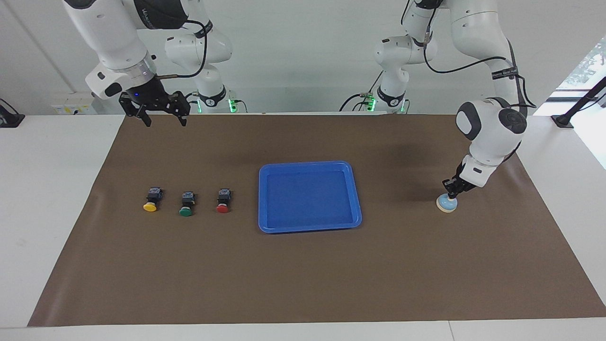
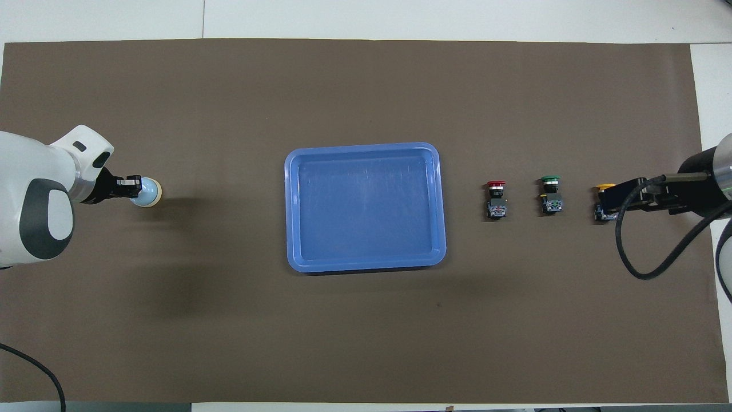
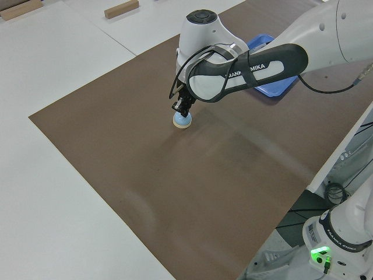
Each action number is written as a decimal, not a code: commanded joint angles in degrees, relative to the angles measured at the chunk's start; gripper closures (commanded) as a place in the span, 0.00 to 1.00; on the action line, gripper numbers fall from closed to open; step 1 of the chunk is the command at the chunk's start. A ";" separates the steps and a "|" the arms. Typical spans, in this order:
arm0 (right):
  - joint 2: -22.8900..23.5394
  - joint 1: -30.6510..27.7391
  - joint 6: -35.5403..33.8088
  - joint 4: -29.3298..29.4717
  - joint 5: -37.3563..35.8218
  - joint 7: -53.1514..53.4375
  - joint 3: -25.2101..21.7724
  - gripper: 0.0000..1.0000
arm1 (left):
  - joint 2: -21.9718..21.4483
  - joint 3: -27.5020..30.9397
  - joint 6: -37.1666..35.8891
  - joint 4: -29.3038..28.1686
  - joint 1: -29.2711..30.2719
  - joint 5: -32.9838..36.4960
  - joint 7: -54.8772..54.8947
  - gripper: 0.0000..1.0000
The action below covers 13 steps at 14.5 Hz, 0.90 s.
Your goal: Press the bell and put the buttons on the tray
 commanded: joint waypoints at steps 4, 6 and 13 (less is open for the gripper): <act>-0.27 -1.05 -0.86 0.01 0.91 -1.51 0.35 0.00 | -2.29 0.07 -22.86 14.99 -0.27 0.50 0.28 0.08; -0.27 -1.05 -0.86 0.01 1.00 -1.51 0.35 0.00 | -5.45 -0.02 -25.06 14.99 -0.79 0.50 -0.07 0.00; -0.53 -4.56 6.58 -3.93 0.91 -6.42 0.00 0.00 | -13.37 0.06 -34.37 15.08 -0.97 0.32 -0.07 0.00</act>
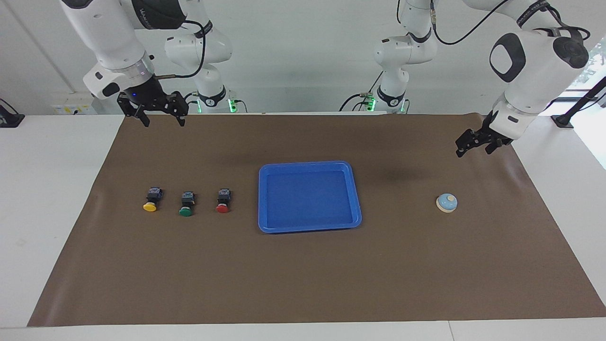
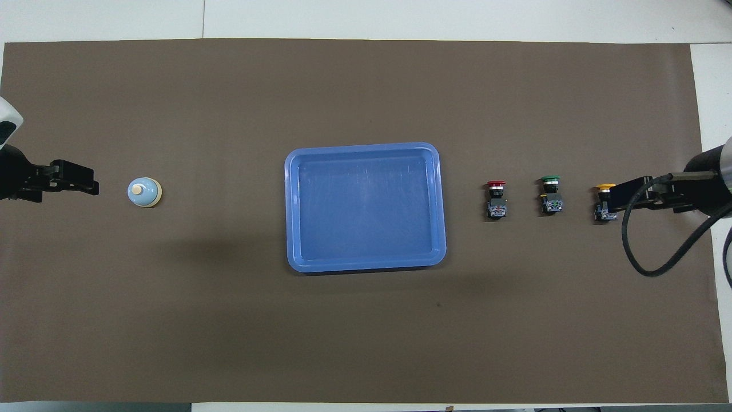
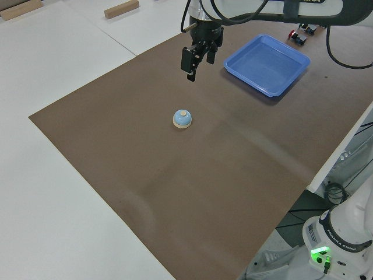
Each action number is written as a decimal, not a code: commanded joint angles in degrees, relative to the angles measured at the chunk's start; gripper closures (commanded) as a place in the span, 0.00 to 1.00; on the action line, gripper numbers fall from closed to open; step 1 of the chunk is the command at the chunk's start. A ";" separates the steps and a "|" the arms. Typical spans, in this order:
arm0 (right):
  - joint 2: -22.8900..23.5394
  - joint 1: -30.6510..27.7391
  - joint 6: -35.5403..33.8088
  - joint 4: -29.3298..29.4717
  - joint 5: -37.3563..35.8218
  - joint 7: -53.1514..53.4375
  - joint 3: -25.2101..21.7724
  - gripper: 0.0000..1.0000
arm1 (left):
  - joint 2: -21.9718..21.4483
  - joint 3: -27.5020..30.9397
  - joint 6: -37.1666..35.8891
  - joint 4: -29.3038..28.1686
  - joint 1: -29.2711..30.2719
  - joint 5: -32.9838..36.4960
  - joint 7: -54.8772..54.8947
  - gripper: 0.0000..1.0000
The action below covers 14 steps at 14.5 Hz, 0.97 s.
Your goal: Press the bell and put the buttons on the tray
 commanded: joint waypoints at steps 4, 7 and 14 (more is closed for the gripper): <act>4.08 -7.99 15.09 -8.77 0.91 -6.84 0.10 0.00 | -5.50 0.52 -6.39 -1.03 -0.86 0.24 -0.15 0.00; 8.05 -9.85 27.12 -14.29 0.91 -7.20 0.10 0.00 | -6.21 0.26 -8.07 -1.30 -1.47 0.32 -0.15 0.00; 11.05 -10.12 40.16 -22.66 0.82 -8.17 0.01 0.00 | -1.47 1.92 -10.79 4.14 -4.73 0.50 0.46 0.00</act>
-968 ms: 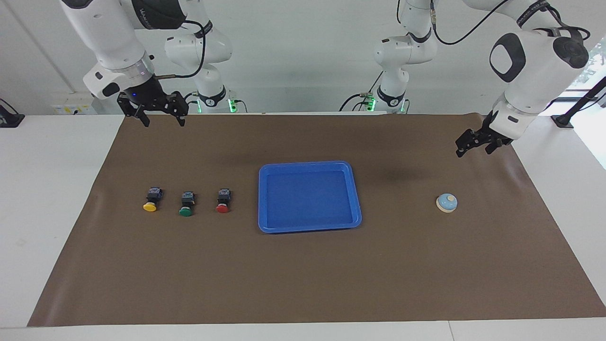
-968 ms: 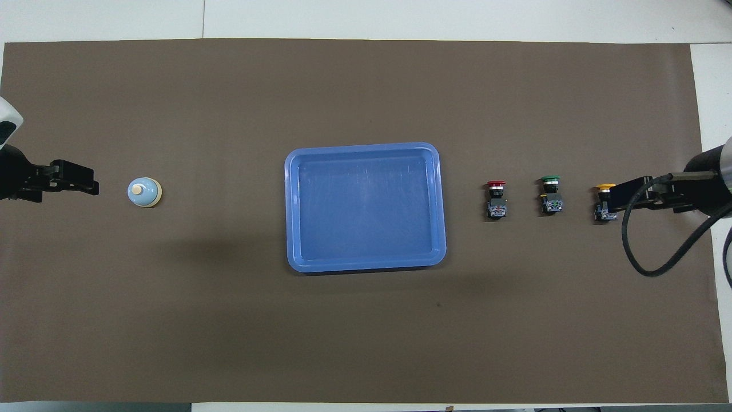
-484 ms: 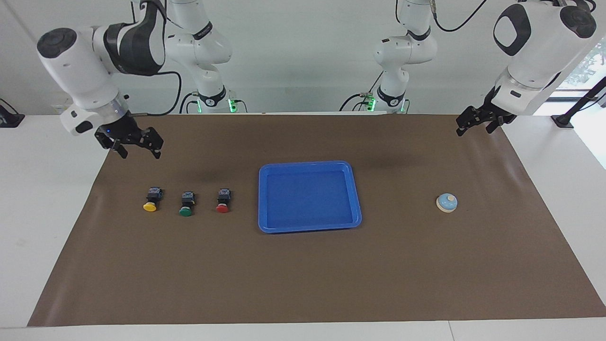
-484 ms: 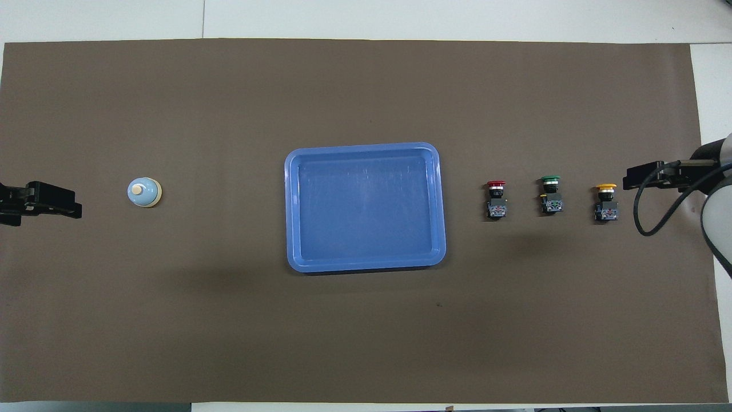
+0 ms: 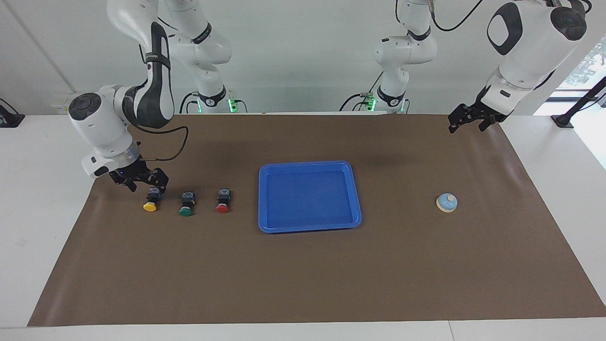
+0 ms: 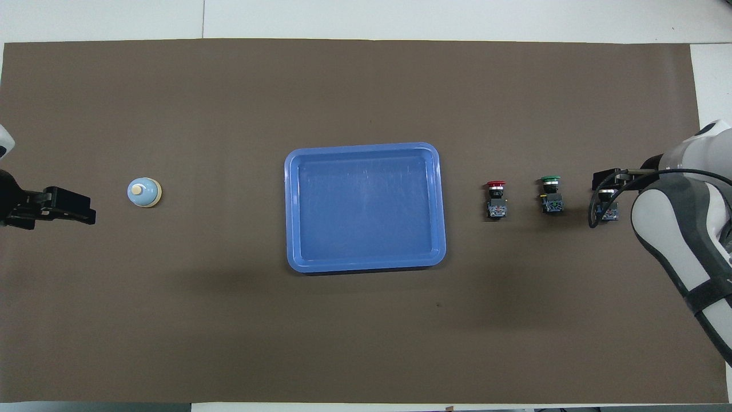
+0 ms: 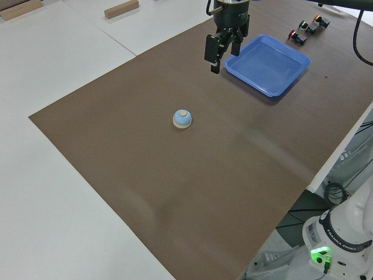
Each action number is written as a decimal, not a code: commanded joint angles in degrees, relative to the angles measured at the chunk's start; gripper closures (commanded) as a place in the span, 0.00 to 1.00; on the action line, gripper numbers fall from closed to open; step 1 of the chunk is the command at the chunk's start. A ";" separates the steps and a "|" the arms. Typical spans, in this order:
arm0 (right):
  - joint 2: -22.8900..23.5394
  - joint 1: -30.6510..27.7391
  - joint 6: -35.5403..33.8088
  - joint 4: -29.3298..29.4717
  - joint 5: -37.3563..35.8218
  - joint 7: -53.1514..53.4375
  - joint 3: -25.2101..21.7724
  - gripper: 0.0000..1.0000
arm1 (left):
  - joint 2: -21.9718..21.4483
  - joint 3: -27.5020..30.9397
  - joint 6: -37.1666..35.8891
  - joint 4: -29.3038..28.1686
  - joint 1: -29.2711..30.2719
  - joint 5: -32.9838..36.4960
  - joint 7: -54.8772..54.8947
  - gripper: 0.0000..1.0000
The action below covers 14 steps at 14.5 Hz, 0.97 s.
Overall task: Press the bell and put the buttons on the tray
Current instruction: 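Grasp the yellow-capped button with the right gripper and lift it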
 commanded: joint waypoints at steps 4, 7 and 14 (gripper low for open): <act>1.91 -2.58 4.12 -2.91 0.82 -7.11 0.42 0.00 | 5.24 5.61 -3.59 6.94 -4.53 0.76 0.40 0.00; 3.85 -4.61 4.83 -2.91 0.82 -11.61 0.51 0.00 | 7.54 4.56 -5.87 9.41 -4.44 0.85 0.32 0.00; 5.09 -4.17 4.83 -3.52 1.08 -10.82 0.60 0.27 | 7.19 4.21 -4.74 9.15 -4.44 0.68 -0.04 0.00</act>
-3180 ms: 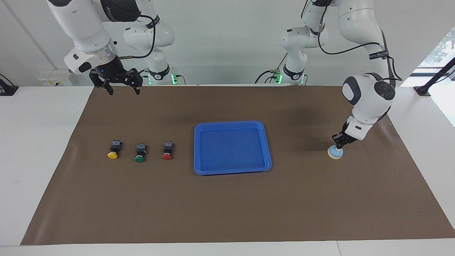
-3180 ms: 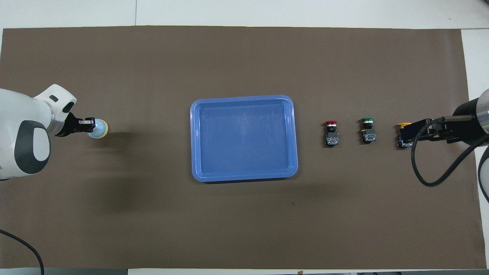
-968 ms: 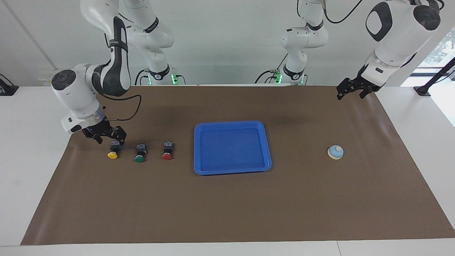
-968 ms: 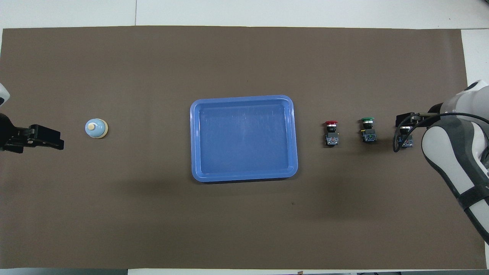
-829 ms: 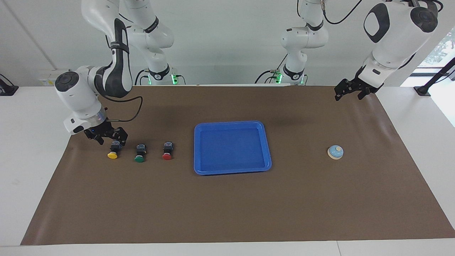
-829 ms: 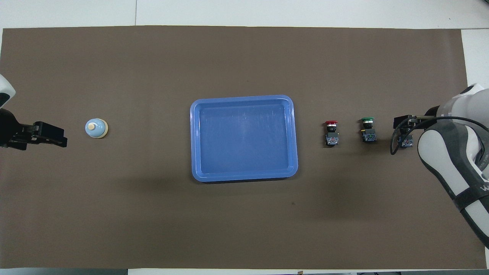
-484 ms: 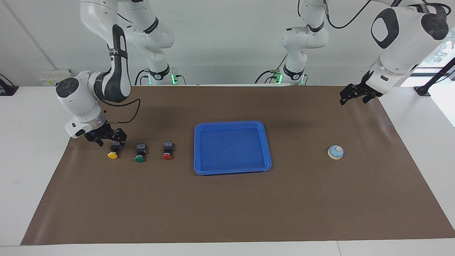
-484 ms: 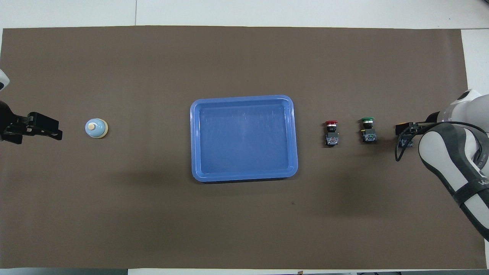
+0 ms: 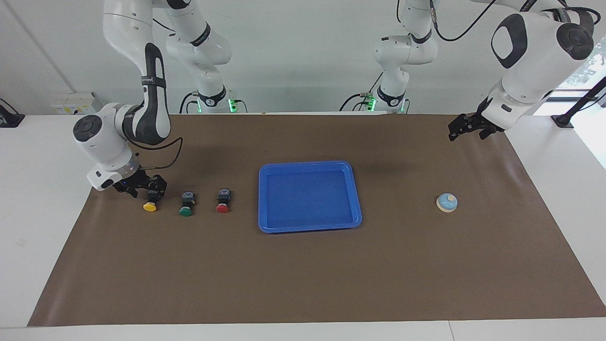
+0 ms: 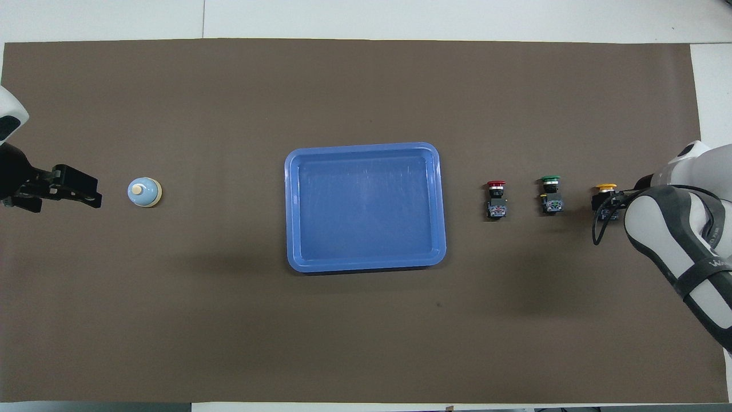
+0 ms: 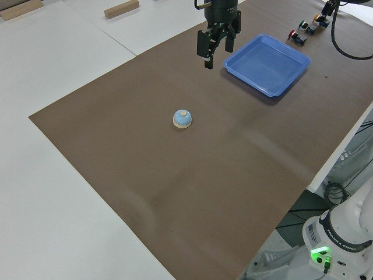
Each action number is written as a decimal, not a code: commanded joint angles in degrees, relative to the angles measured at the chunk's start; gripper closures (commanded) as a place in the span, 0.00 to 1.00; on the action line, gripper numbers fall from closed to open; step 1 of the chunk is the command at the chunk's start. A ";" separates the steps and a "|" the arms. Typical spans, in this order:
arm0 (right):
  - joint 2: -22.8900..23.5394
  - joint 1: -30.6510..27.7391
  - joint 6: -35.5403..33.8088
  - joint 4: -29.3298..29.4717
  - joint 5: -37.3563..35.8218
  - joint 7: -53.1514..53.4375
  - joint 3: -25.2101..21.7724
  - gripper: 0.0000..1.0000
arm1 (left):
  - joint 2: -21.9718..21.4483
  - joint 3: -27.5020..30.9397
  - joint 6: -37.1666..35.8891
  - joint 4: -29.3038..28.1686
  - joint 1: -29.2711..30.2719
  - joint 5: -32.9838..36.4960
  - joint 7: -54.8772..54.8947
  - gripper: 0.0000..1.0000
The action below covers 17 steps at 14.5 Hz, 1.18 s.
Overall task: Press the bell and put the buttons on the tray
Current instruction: 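Grasp the yellow-capped button with the right gripper and lift it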
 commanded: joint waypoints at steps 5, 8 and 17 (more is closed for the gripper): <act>-0.15 0.63 0.97 -0.63 1.25 1.25 0.60 0.93 | -0.76 0.36 -0.88 1.31 -0.30 0.67 -0.07 0.00; -1.28 4.49 -3.48 3.57 1.61 4.13 0.87 1.00 | -1.02 0.36 -0.88 1.31 -0.21 0.67 -0.07 0.00; 1.77 31.54 -12.83 17.11 1.26 40.41 0.87 1.00 | -1.02 0.36 -0.88 1.31 -0.21 0.67 -0.07 0.00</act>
